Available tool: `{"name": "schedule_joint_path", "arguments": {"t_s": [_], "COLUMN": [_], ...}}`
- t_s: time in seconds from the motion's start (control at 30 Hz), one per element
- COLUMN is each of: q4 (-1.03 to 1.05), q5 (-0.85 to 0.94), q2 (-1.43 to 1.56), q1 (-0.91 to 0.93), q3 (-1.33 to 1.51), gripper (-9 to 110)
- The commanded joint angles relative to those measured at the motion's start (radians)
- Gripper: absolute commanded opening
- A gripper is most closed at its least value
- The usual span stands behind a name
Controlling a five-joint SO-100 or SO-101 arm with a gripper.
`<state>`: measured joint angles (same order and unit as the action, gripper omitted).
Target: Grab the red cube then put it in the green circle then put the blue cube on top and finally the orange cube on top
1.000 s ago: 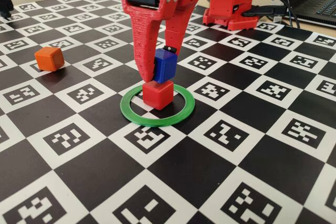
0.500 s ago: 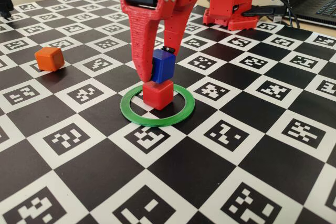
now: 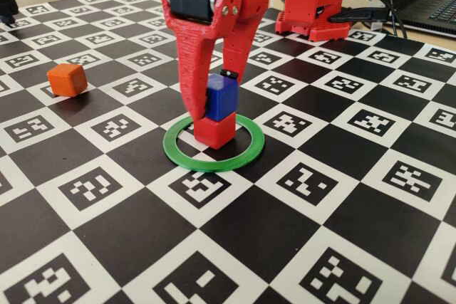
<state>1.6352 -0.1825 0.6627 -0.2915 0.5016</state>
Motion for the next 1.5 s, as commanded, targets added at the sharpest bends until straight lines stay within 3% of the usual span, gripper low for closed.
{"name": "schedule_joint_path", "arguments": {"t_s": [0.0, 0.77, 1.1, 1.47], "q4": [0.008, 0.071, 0.041, 0.049], "q5": [-0.009, -0.092, -0.255, -0.299], "q2": [0.046, 0.42, 0.422, 0.272], "q1": [0.012, 0.132, 0.281, 0.365], "q3": [-0.066, 0.143, 0.103, -0.095], "gripper": [41, 47, 47, 47]}}
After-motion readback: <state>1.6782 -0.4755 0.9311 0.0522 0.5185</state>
